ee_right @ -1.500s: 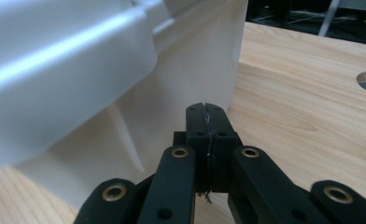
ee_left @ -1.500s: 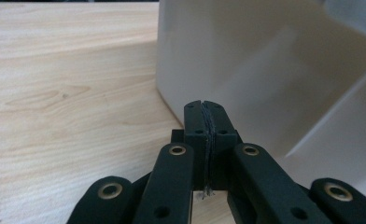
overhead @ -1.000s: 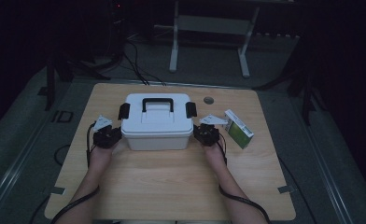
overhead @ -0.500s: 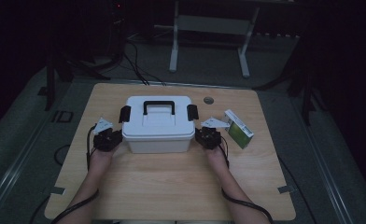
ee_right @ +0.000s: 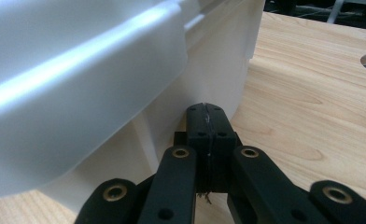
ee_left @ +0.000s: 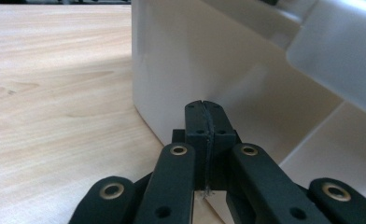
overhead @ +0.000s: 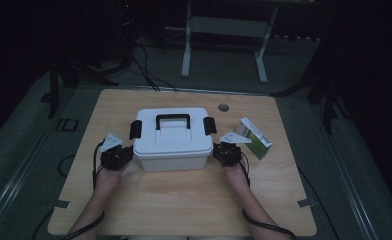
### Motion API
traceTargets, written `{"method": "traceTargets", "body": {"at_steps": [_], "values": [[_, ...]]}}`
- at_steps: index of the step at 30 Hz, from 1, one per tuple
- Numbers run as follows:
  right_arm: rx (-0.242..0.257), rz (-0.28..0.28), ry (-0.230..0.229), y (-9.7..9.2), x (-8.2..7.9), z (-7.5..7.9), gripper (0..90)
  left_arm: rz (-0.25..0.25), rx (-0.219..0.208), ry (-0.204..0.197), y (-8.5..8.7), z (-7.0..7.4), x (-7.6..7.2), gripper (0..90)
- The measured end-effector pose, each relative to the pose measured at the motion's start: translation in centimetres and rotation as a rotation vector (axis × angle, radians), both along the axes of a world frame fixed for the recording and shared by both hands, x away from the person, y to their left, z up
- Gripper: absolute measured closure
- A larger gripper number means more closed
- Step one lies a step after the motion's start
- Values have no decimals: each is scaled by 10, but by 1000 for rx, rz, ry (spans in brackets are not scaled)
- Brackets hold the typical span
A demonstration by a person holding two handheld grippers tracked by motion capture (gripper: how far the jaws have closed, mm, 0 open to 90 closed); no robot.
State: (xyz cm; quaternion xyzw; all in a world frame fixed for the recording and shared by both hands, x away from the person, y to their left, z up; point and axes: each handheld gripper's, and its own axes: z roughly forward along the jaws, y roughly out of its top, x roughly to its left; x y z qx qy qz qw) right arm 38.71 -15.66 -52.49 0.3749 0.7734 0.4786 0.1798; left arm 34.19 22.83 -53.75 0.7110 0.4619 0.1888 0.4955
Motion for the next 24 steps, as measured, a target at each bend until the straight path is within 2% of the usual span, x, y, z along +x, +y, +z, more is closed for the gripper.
{"method": "traceTargets", "body": {"at_steps": [13, 24], "values": [[-3, 9, 3, -6, -18, 1, 900, -20, 3, 3, -4, 1, -16, 898], [-8, 17, 4, -16, -34, 1, 900, -56, 0, 12, -10, 1, -32, 898]]}}
